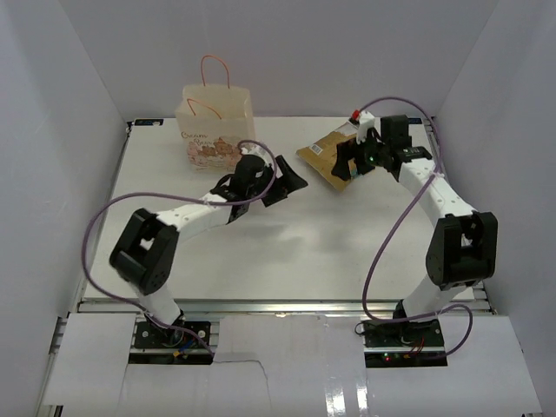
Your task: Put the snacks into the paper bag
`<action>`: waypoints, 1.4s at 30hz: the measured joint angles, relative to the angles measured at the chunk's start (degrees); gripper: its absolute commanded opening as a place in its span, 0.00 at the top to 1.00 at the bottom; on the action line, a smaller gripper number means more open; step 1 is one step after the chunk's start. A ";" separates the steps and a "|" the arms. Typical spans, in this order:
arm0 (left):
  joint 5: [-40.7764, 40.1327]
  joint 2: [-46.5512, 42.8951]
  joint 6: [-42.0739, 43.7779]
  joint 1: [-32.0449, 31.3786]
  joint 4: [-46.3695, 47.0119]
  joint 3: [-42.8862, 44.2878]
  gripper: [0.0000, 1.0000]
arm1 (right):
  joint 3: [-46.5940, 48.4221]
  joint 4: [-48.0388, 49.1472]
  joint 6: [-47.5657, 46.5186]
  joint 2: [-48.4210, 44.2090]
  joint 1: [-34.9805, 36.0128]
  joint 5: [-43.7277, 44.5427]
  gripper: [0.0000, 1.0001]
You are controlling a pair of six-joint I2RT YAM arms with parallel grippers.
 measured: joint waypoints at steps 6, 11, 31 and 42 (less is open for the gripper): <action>3.80 25.20 -10.95 0.07 2.99 20.81 0.02 | -16.76 -4.81 0.70 -11.54 -8.87 -0.24 0.03; 2.95 34.77 -16.92 0.07 3.13 29.42 0.02 | -22.91 -4.11 -2.23 -21.68 -18.99 -6.38 0.02; 0.79 52.30 -28.24 0.07 15.82 44.15 0.55 | -29.83 -4.33 -8.48 -25.40 -23.15 -23.15 0.08; 4.72 54.25 -27.23 1.11 26.10 44.78 1.00 | -29.81 -4.74 -9.49 -25.57 -23.15 -25.11 0.12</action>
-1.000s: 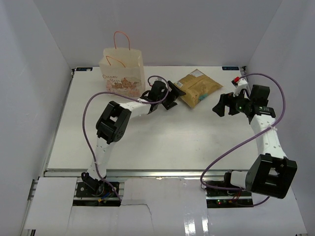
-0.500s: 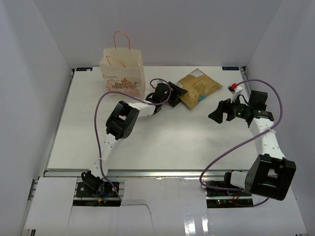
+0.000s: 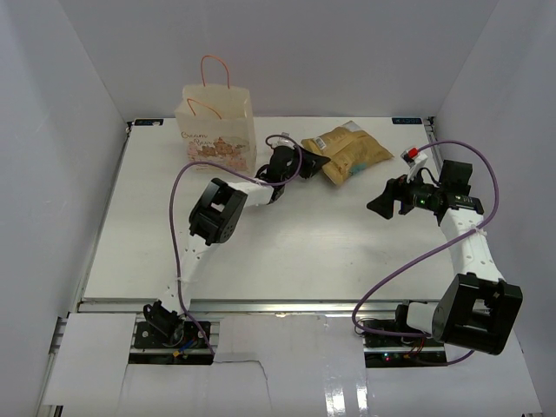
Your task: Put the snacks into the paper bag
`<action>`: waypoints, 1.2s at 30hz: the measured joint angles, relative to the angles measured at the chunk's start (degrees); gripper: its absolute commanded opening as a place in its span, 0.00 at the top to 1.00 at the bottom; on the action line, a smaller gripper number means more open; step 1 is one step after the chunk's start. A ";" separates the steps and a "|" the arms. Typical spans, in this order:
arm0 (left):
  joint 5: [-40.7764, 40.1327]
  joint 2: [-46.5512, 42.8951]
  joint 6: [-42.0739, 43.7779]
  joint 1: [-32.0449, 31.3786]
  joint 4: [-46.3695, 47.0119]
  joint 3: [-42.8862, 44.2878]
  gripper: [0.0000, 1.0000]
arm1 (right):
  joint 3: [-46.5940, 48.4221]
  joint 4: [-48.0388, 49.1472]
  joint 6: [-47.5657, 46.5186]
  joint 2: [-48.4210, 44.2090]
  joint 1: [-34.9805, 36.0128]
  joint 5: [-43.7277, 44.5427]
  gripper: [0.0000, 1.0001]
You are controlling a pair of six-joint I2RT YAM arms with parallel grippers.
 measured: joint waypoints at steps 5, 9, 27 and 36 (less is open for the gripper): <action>4.68 -1.97 6.58 1.27 0.70 -3.10 1.00 | 0.28 -1.62 -1.42 -0.09 0.00 -0.13 0.12; 9.18 -8.61 16.65 2.25 -5.79 -6.21 1.00 | 1.92 -2.89 -2.58 -0.11 0.00 -0.20 0.12; 13.09 -37.64 75.82 2.84 -49.13 1.70 1.00 | 6.25 -2.93 -5.44 -0.42 0.00 -1.33 0.12; 13.88 -42.53 95.58 2.86 -58.03 4.17 1.00 | 6.25 -2.78 -5.42 -0.42 0.00 -1.33 0.12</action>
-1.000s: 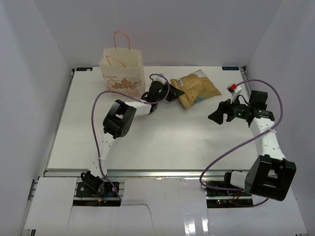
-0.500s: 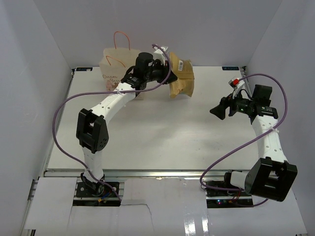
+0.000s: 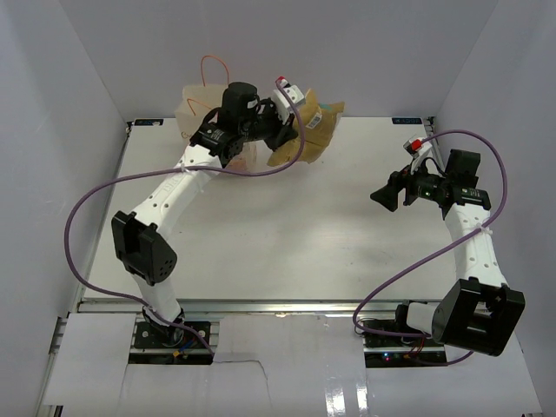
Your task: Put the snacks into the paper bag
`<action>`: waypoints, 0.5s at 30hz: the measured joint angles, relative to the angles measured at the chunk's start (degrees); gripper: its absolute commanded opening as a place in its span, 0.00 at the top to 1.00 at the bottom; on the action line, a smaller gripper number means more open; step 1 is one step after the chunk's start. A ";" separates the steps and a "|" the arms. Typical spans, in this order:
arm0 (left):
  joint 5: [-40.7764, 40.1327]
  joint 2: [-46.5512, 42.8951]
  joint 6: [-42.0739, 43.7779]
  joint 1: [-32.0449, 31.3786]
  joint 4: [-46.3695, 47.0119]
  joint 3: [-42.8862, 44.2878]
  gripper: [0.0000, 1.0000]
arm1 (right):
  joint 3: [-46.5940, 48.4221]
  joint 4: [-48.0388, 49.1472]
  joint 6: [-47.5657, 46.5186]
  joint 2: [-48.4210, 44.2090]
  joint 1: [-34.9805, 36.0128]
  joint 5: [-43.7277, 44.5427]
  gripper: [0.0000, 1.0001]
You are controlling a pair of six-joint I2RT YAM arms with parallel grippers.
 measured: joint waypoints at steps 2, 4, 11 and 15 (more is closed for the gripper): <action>-0.24 -1.81 4.24 -0.02 -1.07 0.57 1.00 | 0.00 0.07 0.00 0.00 0.00 0.00 0.12; -0.90 -3.52 8.02 -0.02 -1.44 1.62 1.00 | -0.02 0.17 0.11 0.00 0.00 -0.07 0.12; -3.15 -6.45 16.35 1.44 -0.85 9.38 1.00 | -0.24 1.73 0.94 0.00 0.00 -0.44 0.12; -4.48 -6.47 18.36 3.30 1.27 12.48 1.00 | -0.28 1.95 1.09 0.00 0.00 -0.61 0.12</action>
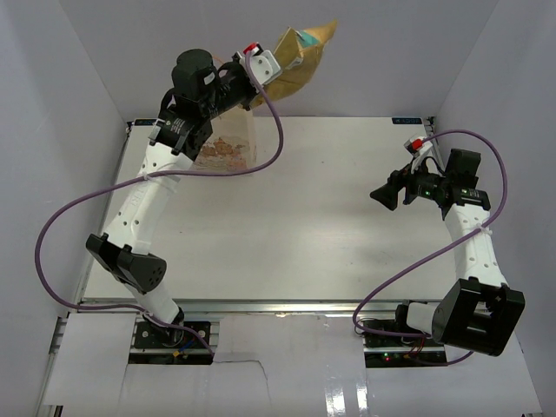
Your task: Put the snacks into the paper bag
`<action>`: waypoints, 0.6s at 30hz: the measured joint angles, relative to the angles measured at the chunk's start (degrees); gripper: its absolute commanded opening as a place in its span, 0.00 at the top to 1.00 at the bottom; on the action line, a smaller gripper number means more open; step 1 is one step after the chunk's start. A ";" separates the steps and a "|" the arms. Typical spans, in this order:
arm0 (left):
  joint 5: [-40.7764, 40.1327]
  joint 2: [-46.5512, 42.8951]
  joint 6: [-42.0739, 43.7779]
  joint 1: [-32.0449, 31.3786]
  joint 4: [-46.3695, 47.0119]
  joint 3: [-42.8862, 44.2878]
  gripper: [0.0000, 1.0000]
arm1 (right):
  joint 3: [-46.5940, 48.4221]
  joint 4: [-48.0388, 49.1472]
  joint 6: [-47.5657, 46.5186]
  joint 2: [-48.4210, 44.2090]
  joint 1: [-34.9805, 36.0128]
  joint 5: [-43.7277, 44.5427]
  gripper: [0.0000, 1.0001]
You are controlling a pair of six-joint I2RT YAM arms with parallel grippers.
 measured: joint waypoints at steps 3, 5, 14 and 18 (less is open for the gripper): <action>-1.20 0.02 1.95 1.16 1.64 1.33 1.00 | -0.33 0.17 0.11 0.09 0.00 -0.22 0.13; -1.53 0.07 3.45 2.49 2.56 2.25 1.00 | -0.33 0.35 0.24 0.20 0.00 -0.44 0.13; 0.68 -1.25 6.86 11.78 4.00 2.34 1.00 | -0.33 0.85 0.63 1.66 0.00 -1.05 0.13; 0.66 -5.03 7.54 14.97 3.76 -1.99 1.00 | -0.17 0.81 0.66 3.10 0.00 -1.14 0.13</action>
